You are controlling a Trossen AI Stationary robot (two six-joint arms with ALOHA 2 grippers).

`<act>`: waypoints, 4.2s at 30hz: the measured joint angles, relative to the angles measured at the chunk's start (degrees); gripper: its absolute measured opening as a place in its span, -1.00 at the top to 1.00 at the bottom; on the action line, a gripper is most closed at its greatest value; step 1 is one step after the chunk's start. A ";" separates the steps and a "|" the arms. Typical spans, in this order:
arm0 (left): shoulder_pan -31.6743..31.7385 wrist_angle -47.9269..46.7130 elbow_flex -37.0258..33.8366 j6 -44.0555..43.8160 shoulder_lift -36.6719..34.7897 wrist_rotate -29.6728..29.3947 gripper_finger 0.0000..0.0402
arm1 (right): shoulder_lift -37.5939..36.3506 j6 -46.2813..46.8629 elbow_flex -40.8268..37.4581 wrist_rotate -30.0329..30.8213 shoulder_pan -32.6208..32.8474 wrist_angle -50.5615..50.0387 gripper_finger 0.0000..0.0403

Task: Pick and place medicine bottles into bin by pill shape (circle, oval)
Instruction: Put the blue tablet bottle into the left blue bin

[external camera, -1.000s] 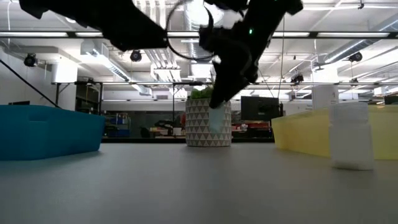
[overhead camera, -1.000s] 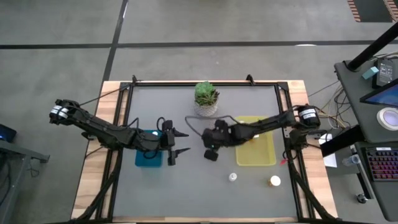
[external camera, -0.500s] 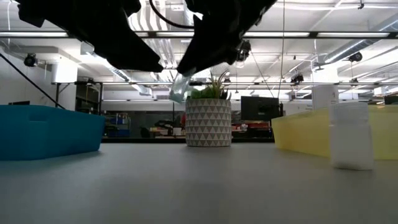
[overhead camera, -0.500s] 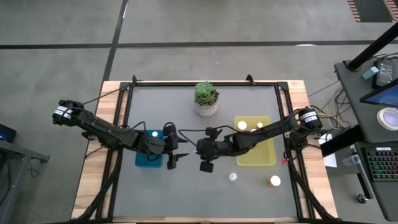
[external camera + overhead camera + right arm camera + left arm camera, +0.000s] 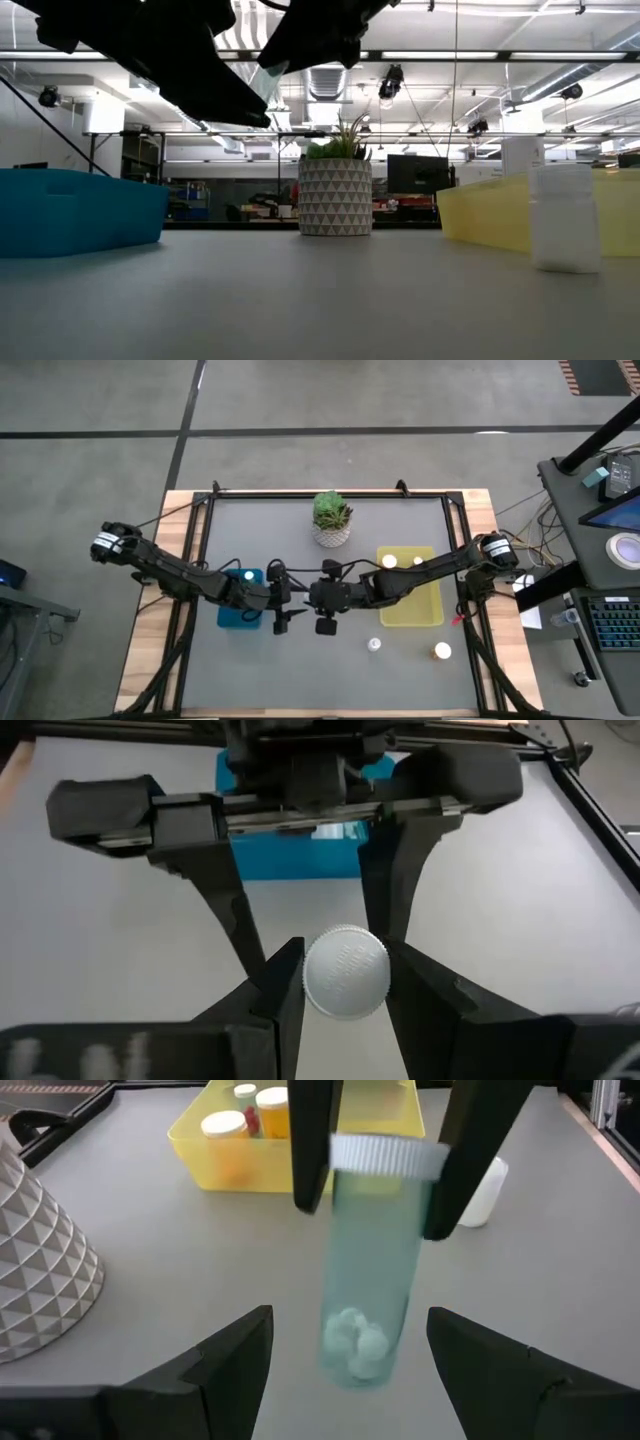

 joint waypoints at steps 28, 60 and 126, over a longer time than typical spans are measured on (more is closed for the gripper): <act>-0.02 0.45 0.06 0.09 0.09 0.00 0.49 | 0.00 -0.19 0.04 0.00 0.00 -0.12 0.39; -3.66 15.05 -0.11 9.30 0.09 0.00 0.59 | -13.50 -0.89 -10.68 8.96 9.50 4.18 -0.17; -4.76 16.86 -0.05 12.50 -0.41 0.31 -0.19 | -8.11 -6.64 -20.86 9.06 7.97 28.34 0.55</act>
